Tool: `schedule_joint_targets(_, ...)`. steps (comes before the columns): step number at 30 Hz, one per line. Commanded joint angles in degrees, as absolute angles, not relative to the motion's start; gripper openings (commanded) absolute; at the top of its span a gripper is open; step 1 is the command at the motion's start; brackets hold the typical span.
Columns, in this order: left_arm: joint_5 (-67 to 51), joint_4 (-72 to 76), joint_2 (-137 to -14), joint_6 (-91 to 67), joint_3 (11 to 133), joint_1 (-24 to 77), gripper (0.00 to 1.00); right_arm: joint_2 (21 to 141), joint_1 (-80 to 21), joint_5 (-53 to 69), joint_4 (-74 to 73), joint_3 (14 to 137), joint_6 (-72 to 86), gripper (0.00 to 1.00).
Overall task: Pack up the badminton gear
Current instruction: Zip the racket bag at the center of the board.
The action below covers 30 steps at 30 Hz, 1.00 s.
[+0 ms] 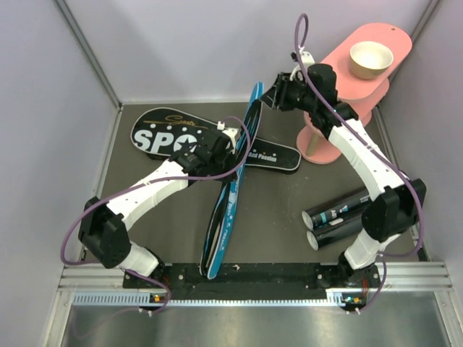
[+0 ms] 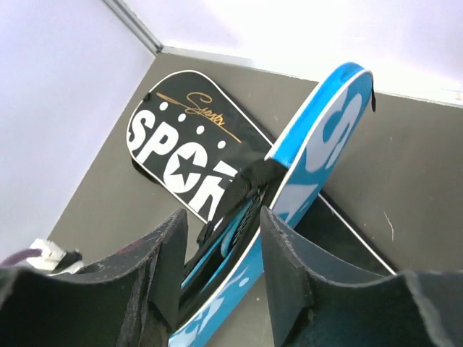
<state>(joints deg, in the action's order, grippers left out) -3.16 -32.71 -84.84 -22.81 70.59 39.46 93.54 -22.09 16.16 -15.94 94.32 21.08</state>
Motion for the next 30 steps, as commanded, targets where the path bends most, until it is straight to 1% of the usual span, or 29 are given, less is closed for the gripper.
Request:
schedule_joint_targets(1, -5.01, -33.57, -82.53, -23.55, 71.37, 39.38, 0.0, 98.43, -22.06, 18.63, -18.19, 98.96, 16.27, 0.43)
schedule_joint_targets(3, -4.49, -33.66, -82.53, -23.64, 71.37, 39.46, 0.0, 99.92, -22.24, 17.32, -19.24, 100.89, 15.56, 0.42)
schedule_joint_targets(5, -4.04, -34.27, -82.7, -23.82, 71.63, 39.46, 0.0, 100.81, -22.41, 15.3, -21.26, 102.91, 14.86, 0.34)
schedule_joint_targets(6, -3.78, -34.45, -82.71, -23.91, 71.8, 39.46, 0.0, 101.16, -22.59, 14.77, -22.84, 103.18, 14.51, 0.24)
schedule_joint_targets(7, -3.87, -34.8, -82.97, -23.91, 71.89, 39.46, 0.0, 100.99, -23.02, 14.42, -23.03, 103.1, 14.15, 0.23)
schedule_joint_targets(8, -4.04, -34.72, -82.97, -23.99, 72.07, 39.38, 0.0, 100.81, -23.11, 14.5, -22.94, 102.31, 14.32, 0.24)
schedule_joint_targets(12, -4.83, -34.72, -83.5, -24.34, 72.25, 39.55, 0.0, 100.55, -23.82, 13.01, -22.76, 101.25, 13.89, 0.33)
schedule_joint_targets(14, -4.92, -34.8, -83.85, -24.43, 72.25, 39.73, 0.0, 100.98, -23.99, 12.39, -22.85, 101.42, 13.36, 0.34)
schedule_joint_targets(30, -3.52, -34.98, -84.37, -24.61, 73.04, 41.31, 0.0, 104.67, -25.31, 10.47, -24.43, 105.82, 11.87, 0.31)
